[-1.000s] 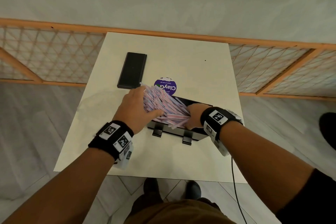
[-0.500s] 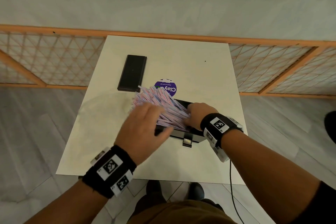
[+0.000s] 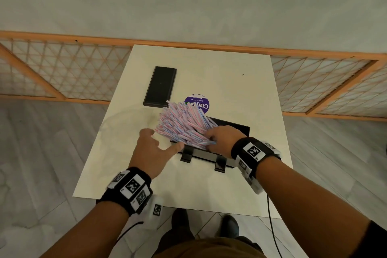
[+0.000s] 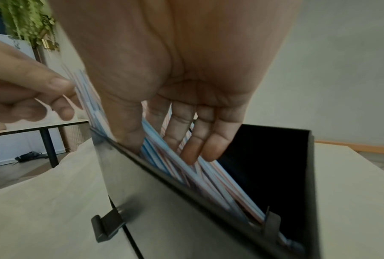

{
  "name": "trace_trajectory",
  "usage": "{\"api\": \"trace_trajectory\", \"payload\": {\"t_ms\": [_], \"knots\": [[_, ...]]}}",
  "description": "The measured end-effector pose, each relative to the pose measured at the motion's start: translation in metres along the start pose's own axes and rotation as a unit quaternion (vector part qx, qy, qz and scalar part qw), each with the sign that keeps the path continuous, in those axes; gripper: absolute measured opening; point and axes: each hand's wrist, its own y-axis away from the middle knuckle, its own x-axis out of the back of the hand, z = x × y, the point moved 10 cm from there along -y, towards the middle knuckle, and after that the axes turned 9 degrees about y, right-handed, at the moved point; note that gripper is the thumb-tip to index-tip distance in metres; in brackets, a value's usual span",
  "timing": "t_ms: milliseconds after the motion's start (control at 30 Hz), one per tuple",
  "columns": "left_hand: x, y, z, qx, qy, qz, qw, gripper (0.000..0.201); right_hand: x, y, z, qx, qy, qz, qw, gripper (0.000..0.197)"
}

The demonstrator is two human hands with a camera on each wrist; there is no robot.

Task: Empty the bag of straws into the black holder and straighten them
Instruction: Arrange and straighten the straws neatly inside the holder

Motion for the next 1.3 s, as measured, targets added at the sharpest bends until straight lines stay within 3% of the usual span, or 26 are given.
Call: {"api": "trace_trajectory", "payload": {"t_ms": [133, 367, 600, 767, 967, 1133, 1300], "knots": [[-0.009, -0.006, 0.008, -0.033, 0.069, 0.009, 0.997, 0.075, -0.007, -0.006, -0.002, 0.008, -0.008, -0.028, 1.0, 0.028], [-0.037, -0.01, 0.011, -0.028, 0.084, -0.028, 0.996, 0.063, -0.017, -0.012, 0.005, -0.009, -0.011, -0.095, 0.995, 0.01], [-0.062, -0.008, 0.007, -0.031, 0.065, -0.042, 0.997, 0.062, -0.027, -0.019, 0.003, -0.023, 0.006, -0.131, 0.991, 0.038], [-0.07, -0.017, 0.0, -0.011, 0.089, -0.041, 0.995, 0.051, -0.027, -0.016, 0.004, -0.026, -0.07, -0.128, 0.989, 0.031], [-0.073, -0.025, -0.007, 0.02, 0.167, -0.041, 0.985, 0.043, -0.026, -0.013, 0.002, 0.0, -0.139, -0.081, 0.987, 0.047], [-0.074, -0.027, -0.005, 0.018, 0.192, -0.017, 0.981, 0.057, -0.023, -0.007, -0.008, 0.039, -0.206, -0.058, 0.976, 0.051], [-0.075, -0.025, 0.0, 0.035, 0.244, -0.016, 0.969, 0.05, -0.024, -0.003, -0.008, 0.032, -0.248, -0.062, 0.966, 0.034]]}}
